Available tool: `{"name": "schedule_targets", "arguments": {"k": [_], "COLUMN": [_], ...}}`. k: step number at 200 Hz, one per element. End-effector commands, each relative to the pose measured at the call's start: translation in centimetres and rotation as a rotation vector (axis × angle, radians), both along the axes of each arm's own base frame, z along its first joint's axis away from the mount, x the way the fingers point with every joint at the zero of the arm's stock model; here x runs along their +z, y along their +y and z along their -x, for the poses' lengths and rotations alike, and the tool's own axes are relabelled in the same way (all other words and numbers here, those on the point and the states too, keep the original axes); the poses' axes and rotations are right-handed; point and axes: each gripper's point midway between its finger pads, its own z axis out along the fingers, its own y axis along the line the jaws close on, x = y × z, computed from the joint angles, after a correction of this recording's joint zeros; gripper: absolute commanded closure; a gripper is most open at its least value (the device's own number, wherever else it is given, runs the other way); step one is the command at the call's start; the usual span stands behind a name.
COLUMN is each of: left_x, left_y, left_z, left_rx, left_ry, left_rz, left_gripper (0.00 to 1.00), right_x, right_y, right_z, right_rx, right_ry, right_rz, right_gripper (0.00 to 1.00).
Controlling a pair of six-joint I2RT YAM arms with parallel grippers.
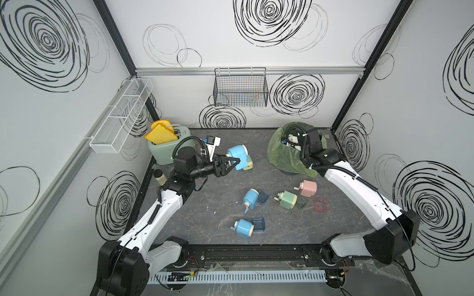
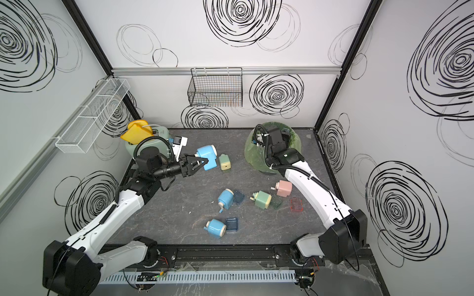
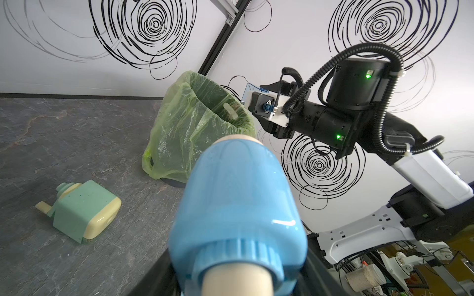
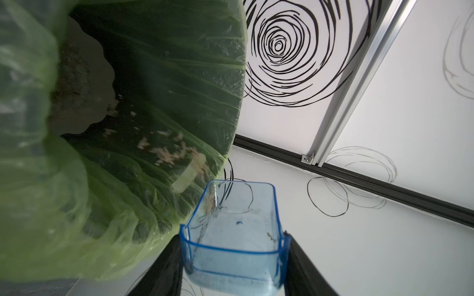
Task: Take out the pencil sharpener tray and clean the shavings
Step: Pour the shavings into the trash bin.
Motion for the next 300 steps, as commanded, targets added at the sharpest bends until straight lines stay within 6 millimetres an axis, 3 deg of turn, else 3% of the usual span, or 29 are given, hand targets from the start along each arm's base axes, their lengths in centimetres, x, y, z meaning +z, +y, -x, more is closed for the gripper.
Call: {"name": "schedule_targets", "arguments": {"k": [1, 11, 29, 48, 70, 90, 110, 131, 151, 165, 171, 186, 190, 195, 201, 206, 210, 225, 245, 251, 263, 267, 280, 294, 300], "left_x": [2.4, 2.2, 2.0, 2.2, 2.2, 2.2, 2.2, 2.3, 2.2, 2.4, 2.3, 2.1, 2.1, 2.3, 2.4, 2.4, 2.3, 2.2, 2.5, 2.3, 2.0, 2.2, 2.5, 2.1, 2.0], "left_y": [0.4, 0.4, 0.5, 0.5, 0.5, 0.6, 0.6, 0.6, 0.6, 0.7, 0.7, 0.7, 0.7, 0.7, 0.8, 0.8, 0.8, 0.8, 1.0, 1.0, 1.0, 0.9, 1.0, 1.0, 1.0], "left_z": [0.3, 0.3, 0.3, 0.3, 0.3, 0.3, 0.3, 0.3, 0.3, 0.2, 0.2, 0.2, 0.2, 0.2, 0.2, 0.2, 0.1, 0.1, 0.1, 0.1, 0.1, 0.2, 0.2, 0.0, 0.0], "left_rx": [-0.009, -0.005, -0.006, -0.004, -0.007, -0.004, -0.007, -0.003, -0.007, -0.004, -0.001, -0.003, -0.005, -0.006, -0.004, -0.002, 0.001, 0.002, 0.002, 0.007, 0.007, 0.002, 0.003, 0.010, 0.010], "left_ry": [-0.092, -0.092, -0.086, -0.093, -0.089, -0.093, -0.088, -0.095, -0.087, -0.097, -0.094, -0.085, -0.085, -0.088, -0.092, -0.093, -0.091, -0.085, -0.098, -0.093, -0.084, -0.086, -0.096, -0.088, -0.083], "left_rz": [0.041, 0.033, 0.038, 0.032, 0.046, 0.032, 0.048, 0.034, 0.046, 0.042, 0.034, 0.042, 0.048, 0.053, 0.052, 0.045, 0.039, 0.048, 0.047, 0.036, 0.042, 0.049, 0.048, 0.032, 0.041], "left_gripper": [0.62, 0.62, 0.62, 0.62, 0.62, 0.62, 0.62, 0.63, 0.63, 0.63, 0.63, 0.63, 0.63, 0.63, 0.63, 0.63, 0.63, 0.63, 0.63, 0.63, 0.63, 0.63, 0.63, 0.63, 0.63], "right_x": [1.4, 1.9, -0.4, 2.7, -1.2, 1.8, -1.9, 1.9, -2.0, 1.6, 1.9, -1.8, -1.5, 0.4, 2.8, 3.8, 3.4, -1.3, 2.4, 1.7, -2.3, -2.2, 2.2, -0.4, 0.2], "right_y": [-0.4, -0.9, 1.4, -0.2, 2.5, 0.1, 2.3, -0.1, 1.6, 0.0, -0.7, 1.1, 1.4, 1.1, 0.1, -0.5, -0.7, 1.0, -0.1, -0.1, 1.7, 2.1, 1.3, 2.2, 2.3], "right_z": [0.2, 0.2, 1.2, -0.4, 1.0, -0.6, 0.9, -0.7, 1.1, -0.7, -0.7, 1.0, 0.9, 0.0, -0.6, -0.7, -0.7, 0.7, -0.8, -0.6, 1.2, 1.1, -0.7, 0.6, 0.2], "right_rx": [0.001, -0.025, 0.090, -0.024, 0.110, -0.022, 0.096, -0.028, 0.082, -0.018, -0.043, 0.075, 0.094, 0.070, 0.003, -0.033, -0.037, 0.078, -0.017, -0.007, 0.103, 0.121, 0.022, 0.076, 0.081], "right_ry": [-0.066, -0.072, 0.063, -0.122, 0.092, -0.090, 0.110, -0.109, 0.112, -0.126, -0.142, 0.089, 0.072, -0.044, -0.183, -0.229, -0.202, 0.057, -0.187, -0.142, 0.103, 0.094, -0.169, 0.029, -0.013], "right_rz": [0.031, 0.030, -0.046, 0.007, -0.097, -0.019, -0.100, -0.046, -0.143, -0.096, -0.074, -0.163, -0.165, -0.152, -0.123, -0.101, -0.098, -0.172, -0.118, -0.118, -0.195, -0.199, -0.206, -0.263, -0.294], "right_gripper": [0.61, 0.60, 0.57, 0.60, 0.56, 0.60, 0.58, 0.60, 0.55, 0.60, 0.59, 0.56, 0.60, 0.65, 0.66, 0.64, 0.62, 0.56, 0.60, 0.59, 0.54, 0.56, 0.63, 0.56, 0.56]}}
